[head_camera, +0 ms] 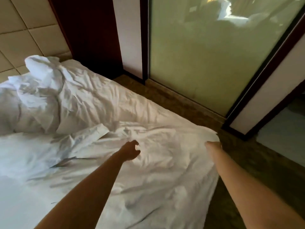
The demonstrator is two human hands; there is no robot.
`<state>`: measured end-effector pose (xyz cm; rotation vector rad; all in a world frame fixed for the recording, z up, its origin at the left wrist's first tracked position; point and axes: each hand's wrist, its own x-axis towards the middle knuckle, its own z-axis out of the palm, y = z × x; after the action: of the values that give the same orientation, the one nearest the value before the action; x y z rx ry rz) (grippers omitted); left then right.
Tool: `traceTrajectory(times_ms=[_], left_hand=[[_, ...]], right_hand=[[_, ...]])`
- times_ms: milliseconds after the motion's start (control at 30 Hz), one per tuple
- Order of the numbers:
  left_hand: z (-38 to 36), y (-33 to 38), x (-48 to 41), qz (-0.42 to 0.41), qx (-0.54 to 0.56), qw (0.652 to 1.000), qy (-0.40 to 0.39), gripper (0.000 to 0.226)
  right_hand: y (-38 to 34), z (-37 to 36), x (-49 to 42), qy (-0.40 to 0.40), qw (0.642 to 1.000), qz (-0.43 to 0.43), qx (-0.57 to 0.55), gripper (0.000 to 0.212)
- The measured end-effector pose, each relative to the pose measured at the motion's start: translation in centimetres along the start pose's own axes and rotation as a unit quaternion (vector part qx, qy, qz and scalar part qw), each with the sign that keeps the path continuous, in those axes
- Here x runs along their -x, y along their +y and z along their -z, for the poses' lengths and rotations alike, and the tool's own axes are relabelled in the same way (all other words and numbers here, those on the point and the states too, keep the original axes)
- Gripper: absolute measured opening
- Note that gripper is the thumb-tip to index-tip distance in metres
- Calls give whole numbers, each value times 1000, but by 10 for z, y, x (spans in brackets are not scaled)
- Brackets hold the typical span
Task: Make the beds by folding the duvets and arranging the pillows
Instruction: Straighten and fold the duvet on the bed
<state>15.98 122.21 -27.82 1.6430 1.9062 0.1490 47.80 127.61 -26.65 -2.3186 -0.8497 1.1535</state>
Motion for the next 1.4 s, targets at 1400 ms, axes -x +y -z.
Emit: traceTrajectory(times_ms=[1400], left_hand=[[335,-717,513,223,53,949,215,36]], right_hand=[[-44,-566,683,-90,650,577,487,48]])
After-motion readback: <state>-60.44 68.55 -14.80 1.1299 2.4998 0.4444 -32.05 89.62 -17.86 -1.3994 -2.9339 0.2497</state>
